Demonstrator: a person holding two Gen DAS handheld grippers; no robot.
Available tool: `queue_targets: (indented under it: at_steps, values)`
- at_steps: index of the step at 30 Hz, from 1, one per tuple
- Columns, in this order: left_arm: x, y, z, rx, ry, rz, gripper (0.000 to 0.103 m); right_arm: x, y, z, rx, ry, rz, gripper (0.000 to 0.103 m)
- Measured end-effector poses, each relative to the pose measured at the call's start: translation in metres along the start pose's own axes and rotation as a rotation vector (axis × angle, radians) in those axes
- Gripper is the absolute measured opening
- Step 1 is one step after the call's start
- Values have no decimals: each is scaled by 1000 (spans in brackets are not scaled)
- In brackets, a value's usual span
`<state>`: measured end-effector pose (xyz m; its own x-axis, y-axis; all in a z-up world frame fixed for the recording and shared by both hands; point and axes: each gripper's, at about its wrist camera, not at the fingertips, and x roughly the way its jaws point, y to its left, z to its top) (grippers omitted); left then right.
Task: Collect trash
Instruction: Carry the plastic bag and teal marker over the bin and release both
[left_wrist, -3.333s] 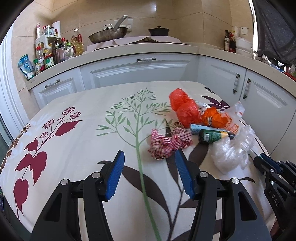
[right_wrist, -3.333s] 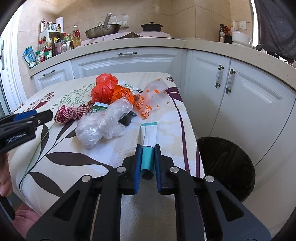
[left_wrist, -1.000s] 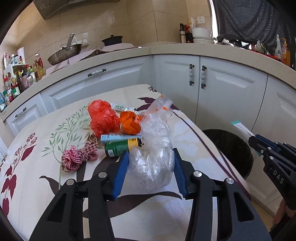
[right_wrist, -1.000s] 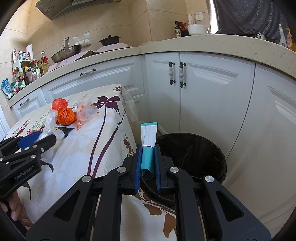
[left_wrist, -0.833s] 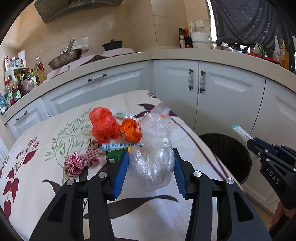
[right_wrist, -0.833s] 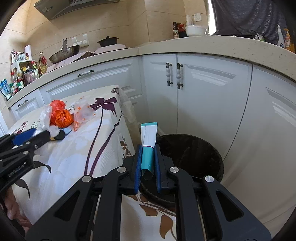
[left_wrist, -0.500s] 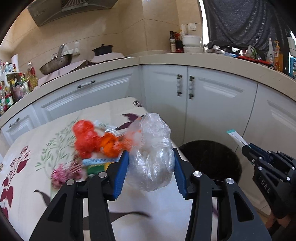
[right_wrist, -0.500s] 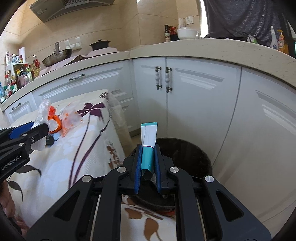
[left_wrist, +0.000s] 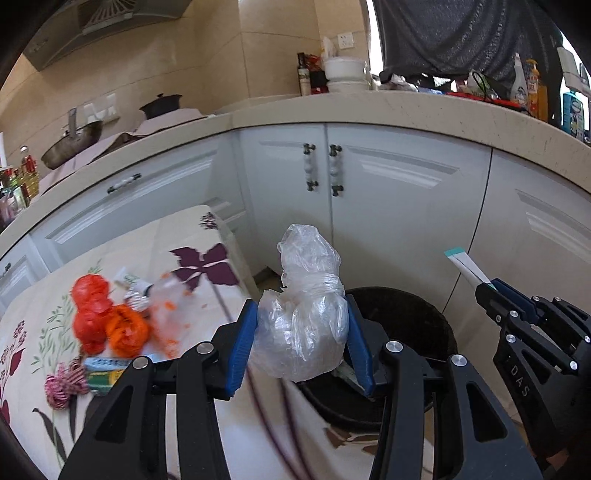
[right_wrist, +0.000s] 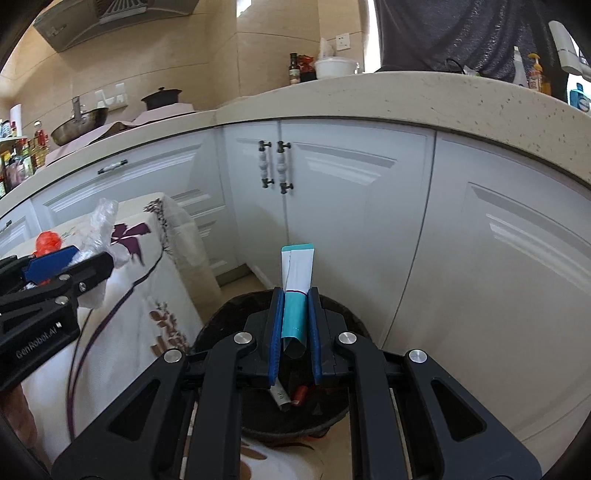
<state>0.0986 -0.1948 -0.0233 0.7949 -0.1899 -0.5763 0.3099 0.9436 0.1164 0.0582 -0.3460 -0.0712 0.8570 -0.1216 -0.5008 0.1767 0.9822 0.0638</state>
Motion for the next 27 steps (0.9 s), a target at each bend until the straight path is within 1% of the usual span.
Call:
queue_targets:
  at_steps: [4,8,10,11,12,13,15,17,21,22,24,25,26,27]
  values:
    - [10,-13,5,12,10,-2,47,11,-7,3,10,4,-5,13]
    - [26,-24,11,9,38,-6,47,25,-13,5,23,7,-6,14]
    - [35,-31,13,26,61,-18,48,33,-16,4,35,14,-2,21]
    - [39,-33,13,26,74,-21,49,37,-19,4,47,16,-4,30]
    - [43,-33,14,16,83,-22,50,40,-21,3,56,19,-6,37]
    - [47,-34,14,3,93,-23,53,43,-21,4,60,25,-5,37]
    - [51,-35,13,5,104,-19,56,47,-23,2,69,34,-5,37]
    - [53,-35,13,4,114,-16,60,46,-23,2,70,35,-5,37]
    - [47,-32,14,-14,99,-21,69,46,-23,3,69,34,-5,38]
    - [45,-31,15,-17,91,-21,73,45,-23,3,70,33,-6,38]
    - [39,-28,15,-21,77,-19,74,40,-22,5,72,27,-7,40]
    - [36,-25,16,-21,72,-20,74,37,-21,6,73,19,-10,44]
    - [33,-23,16,-22,69,-20,75,34,-19,8,73,12,-10,46]
    - [30,-20,16,-26,66,-20,75,32,-17,10,71,8,-8,46]
